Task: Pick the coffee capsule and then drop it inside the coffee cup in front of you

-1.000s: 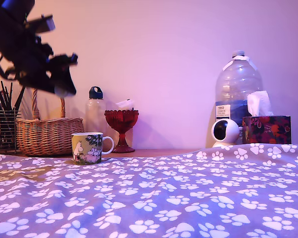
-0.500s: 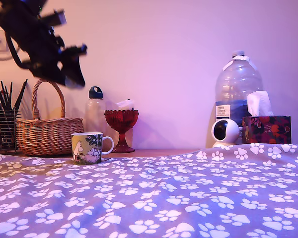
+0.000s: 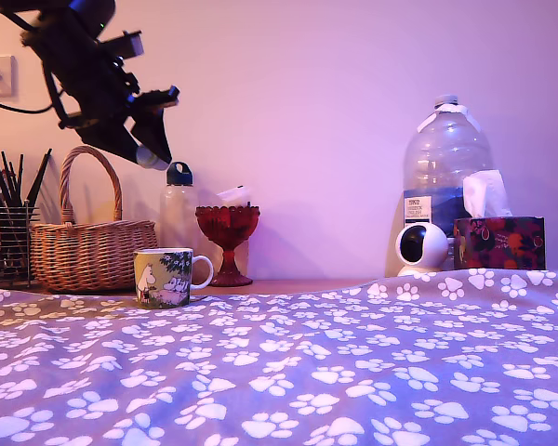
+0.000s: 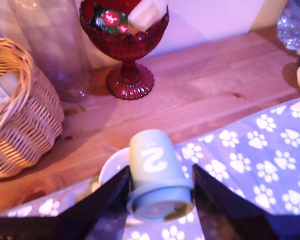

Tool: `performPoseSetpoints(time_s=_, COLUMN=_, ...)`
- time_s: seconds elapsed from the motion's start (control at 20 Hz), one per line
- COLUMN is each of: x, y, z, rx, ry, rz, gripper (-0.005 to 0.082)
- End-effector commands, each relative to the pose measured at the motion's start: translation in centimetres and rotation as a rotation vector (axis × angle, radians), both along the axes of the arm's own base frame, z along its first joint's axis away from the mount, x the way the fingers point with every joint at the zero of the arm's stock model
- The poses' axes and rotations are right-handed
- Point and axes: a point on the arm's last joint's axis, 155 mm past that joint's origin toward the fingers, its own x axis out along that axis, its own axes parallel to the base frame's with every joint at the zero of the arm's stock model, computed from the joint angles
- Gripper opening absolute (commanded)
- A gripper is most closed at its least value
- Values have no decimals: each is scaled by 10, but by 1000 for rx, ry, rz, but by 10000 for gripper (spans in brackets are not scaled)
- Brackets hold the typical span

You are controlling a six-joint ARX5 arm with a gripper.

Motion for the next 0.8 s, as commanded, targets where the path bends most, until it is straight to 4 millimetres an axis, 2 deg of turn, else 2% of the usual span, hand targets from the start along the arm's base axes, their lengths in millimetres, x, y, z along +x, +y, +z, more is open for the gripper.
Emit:
performPoseSetpoints(time_s=0.0, x=5, y=-1, z=-30, rx=11, ry=64, rz=-2, gripper=201)
performPoseSetpoints(time_s=0.4, x=16, y=-2, z=-68, rx=35, ry=139, rz=-2, gripper=201)
performPoseSetpoints(time_s=0.75, x=21, y=8, z=-91, rx=41, ry=176, rz=18, gripper=201)
